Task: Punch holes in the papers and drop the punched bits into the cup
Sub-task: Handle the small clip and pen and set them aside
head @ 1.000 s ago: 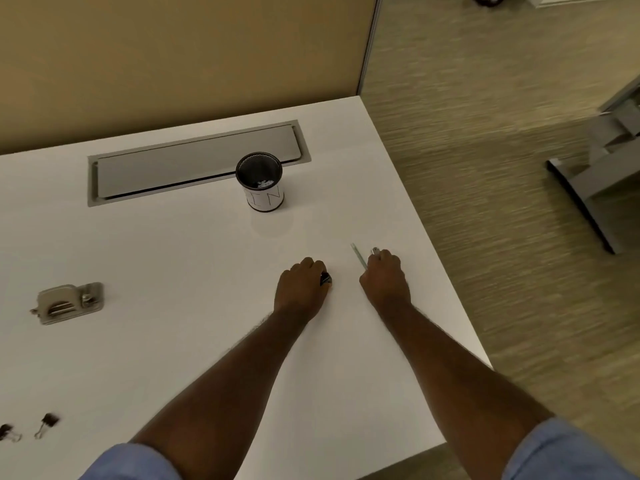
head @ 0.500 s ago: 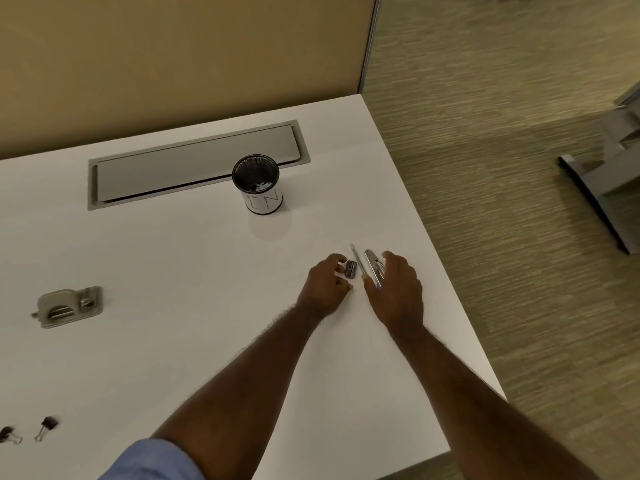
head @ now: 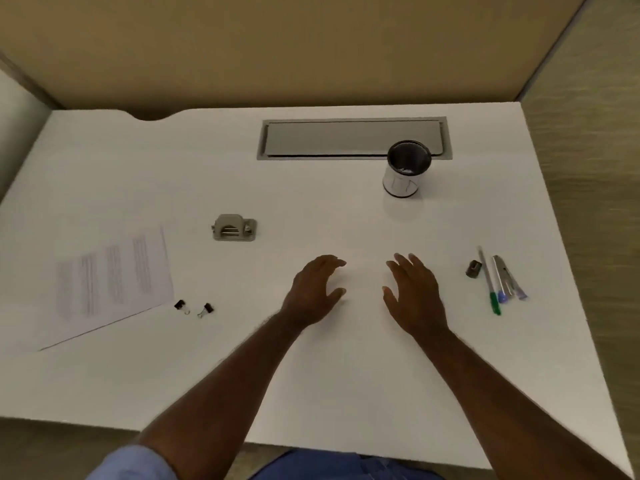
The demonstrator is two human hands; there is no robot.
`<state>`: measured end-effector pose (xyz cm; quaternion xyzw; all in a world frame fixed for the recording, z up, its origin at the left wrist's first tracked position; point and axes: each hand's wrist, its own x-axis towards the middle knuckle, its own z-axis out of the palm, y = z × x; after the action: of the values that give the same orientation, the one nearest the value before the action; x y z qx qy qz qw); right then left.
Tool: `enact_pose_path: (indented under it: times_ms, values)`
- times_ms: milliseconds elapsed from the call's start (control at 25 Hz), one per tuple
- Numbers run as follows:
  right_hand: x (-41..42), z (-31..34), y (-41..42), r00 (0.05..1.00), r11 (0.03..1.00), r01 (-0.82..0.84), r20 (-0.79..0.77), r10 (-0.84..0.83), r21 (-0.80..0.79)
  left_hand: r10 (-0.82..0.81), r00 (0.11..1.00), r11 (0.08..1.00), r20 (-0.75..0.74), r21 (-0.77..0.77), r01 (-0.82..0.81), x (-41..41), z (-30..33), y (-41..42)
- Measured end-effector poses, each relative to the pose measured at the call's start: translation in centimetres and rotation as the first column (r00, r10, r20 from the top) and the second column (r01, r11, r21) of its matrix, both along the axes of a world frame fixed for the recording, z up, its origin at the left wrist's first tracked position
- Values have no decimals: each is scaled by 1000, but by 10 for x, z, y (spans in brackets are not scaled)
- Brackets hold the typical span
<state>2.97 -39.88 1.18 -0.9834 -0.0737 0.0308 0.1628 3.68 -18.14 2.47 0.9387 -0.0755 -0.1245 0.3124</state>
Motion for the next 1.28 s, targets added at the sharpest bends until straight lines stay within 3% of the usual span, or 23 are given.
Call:
enact_pose_path:
  times_ms: [120, 280, 480, 720, 920, 1120, 1200, 1280]
  values:
    - [-4, 1, 66, 991, 991, -130, -30, 131, 32, 95, 995, 993, 31, 72, -97, -25, 8, 67]
    - [-17, 2, 155, 984, 975, -161, -49, 170, 151, 202, 979, 969, 38, 138, -206, -57, 8, 153]
    - [-25, -7, 241, 937, 943, -288, -154, 313, 165, 308, 951, 924, 18, 234, -303, -75, -3, 242]
    - [-24, -13, 321, 857, 916, -375, -324, 400, 140, 250, 968, 899, -12, 375, -227, -74, -17, 304]
    - [-16, -13, 340, 867, 934, -343, -349, 356, 99, 51, 999, 922, 3, 385, -48, -49, -19, 315]
    - [-14, -16, 336, 897, 941, -295, -292, 333, 166, -123, 992, 887, 0, 448, 110, -33, -23, 312]
    - [-15, -16, 335, 935, 946, -110, -291, 202, 306, -175, 985, 868, -1, 471, 155, -27, -23, 313]
    - [-14, -15, 332, 931, 883, 154, -364, 21, 444, -229, 973, 858, 17, 476, 193, -23, -21, 314]
